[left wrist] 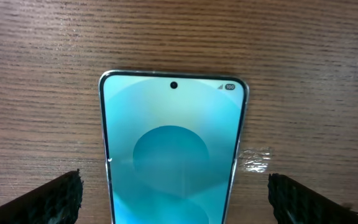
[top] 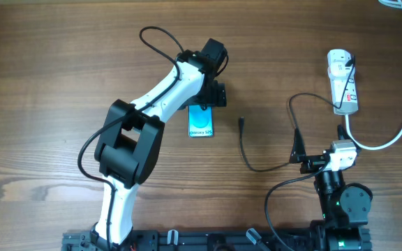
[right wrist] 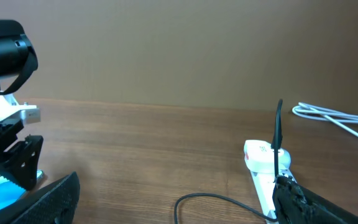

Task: Plug charger to phone and switch on socket
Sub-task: 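Lower the left gripper and grasp the phone's bottom edge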

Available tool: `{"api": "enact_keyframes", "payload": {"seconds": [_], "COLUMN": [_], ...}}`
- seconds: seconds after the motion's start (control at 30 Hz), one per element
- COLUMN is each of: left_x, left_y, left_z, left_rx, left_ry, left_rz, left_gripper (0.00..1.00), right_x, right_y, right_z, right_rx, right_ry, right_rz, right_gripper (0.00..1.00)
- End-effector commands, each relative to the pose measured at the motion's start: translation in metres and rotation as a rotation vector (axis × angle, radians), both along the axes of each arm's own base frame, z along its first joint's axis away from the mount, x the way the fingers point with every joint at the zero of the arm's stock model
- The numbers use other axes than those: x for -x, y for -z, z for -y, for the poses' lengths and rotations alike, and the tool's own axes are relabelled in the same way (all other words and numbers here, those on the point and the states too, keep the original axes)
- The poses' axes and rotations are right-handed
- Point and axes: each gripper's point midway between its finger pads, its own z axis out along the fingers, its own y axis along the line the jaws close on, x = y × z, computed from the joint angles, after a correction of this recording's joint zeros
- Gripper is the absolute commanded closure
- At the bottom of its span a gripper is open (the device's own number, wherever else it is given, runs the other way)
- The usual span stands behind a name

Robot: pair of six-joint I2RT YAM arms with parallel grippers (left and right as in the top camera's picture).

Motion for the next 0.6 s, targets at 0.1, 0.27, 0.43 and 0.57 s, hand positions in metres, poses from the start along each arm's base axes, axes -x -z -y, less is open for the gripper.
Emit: {"api": "enact_keyframes", "payload": {"seconds": [0.1, 0.27, 0.43, 0.57], "left_x": [0.010, 0.009, 0.013, 0.017], "left_y": [0.025, 0.031, 0.042, 0.049], "left_z": [-0.007, -0.006, -0.007, -0.006], "left_rx": [-0.039, -0.039, -0.050, -0.054], "left_ry": [-0.014, -0.012, -0.011, -0.008], "left_rz": [-0.029, -0.029, -0.053, -0.076], "left_gripper": [0.00, 0.00, 0.00, 0.00], "right_x": [0.000, 0.000, 0.000, 0.000], "right_y": [-0.001, -0.002, -0.002, -0.002], "right_z": [0.000, 0.000, 0.000, 0.000], "right_rx": [0.017, 0.017, 0.017, 0.018], "right_ry": [0.004, 0.004, 0.004, 0.004], "right_rz": [0.009, 0.010, 0.010, 0.010], "right_gripper": [0.00, 0.00, 0.00, 0.00]}}
